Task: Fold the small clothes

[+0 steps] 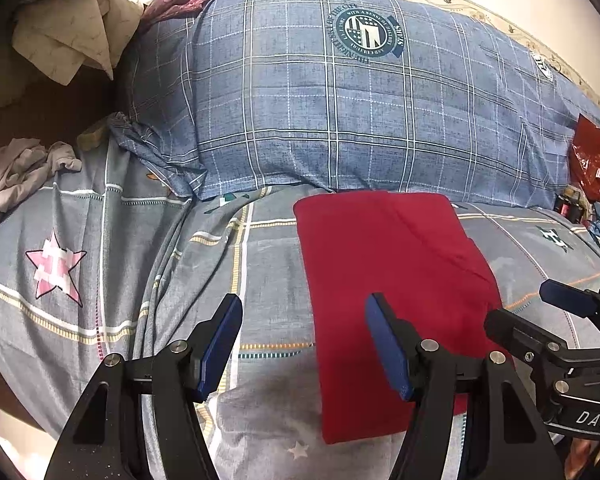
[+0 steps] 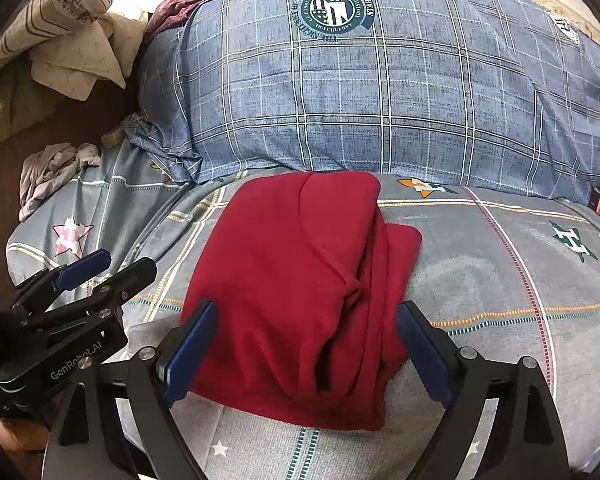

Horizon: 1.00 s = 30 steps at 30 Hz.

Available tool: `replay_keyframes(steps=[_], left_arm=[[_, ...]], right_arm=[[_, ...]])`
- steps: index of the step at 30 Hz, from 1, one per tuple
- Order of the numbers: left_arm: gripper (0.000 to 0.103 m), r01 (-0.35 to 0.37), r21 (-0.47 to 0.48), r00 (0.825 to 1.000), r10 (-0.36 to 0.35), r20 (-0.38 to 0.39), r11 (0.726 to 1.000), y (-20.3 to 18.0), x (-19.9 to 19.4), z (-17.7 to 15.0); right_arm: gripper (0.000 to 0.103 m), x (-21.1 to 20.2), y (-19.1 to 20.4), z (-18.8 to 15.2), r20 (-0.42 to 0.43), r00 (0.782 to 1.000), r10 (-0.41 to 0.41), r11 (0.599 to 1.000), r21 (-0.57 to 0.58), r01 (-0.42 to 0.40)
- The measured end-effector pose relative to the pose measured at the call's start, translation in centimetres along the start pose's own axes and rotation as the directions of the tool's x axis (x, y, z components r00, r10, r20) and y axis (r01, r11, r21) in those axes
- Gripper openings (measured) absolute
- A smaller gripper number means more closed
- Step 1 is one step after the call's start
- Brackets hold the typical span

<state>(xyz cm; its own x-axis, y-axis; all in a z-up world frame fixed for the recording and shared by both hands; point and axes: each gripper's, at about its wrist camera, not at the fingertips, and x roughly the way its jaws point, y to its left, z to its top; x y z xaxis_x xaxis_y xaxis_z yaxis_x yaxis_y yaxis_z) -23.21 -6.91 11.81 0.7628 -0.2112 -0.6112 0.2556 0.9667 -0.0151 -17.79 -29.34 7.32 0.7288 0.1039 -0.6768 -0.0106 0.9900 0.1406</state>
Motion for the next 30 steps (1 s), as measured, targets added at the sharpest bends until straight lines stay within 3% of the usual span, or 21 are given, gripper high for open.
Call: replay_keyframes(steps=[23,30], left_arm=[[0.064,-0.004,0.0,1.0,0.004,-0.018,1.0,-0.34,0.76,-0.05],[0.064,0.005,0.009,1.0,-0.005,0.008,1.0,-0.18,0.77,-0.34]], right_arm=[[0.091,0.59,-0.11,-0.21,-0.02,1.0,0.004,1.0,0.001,-0.004],[0.091,0.88,0.04,-0.32,-0.028,1.0,0.007,1.0,0.001,-0.007]])
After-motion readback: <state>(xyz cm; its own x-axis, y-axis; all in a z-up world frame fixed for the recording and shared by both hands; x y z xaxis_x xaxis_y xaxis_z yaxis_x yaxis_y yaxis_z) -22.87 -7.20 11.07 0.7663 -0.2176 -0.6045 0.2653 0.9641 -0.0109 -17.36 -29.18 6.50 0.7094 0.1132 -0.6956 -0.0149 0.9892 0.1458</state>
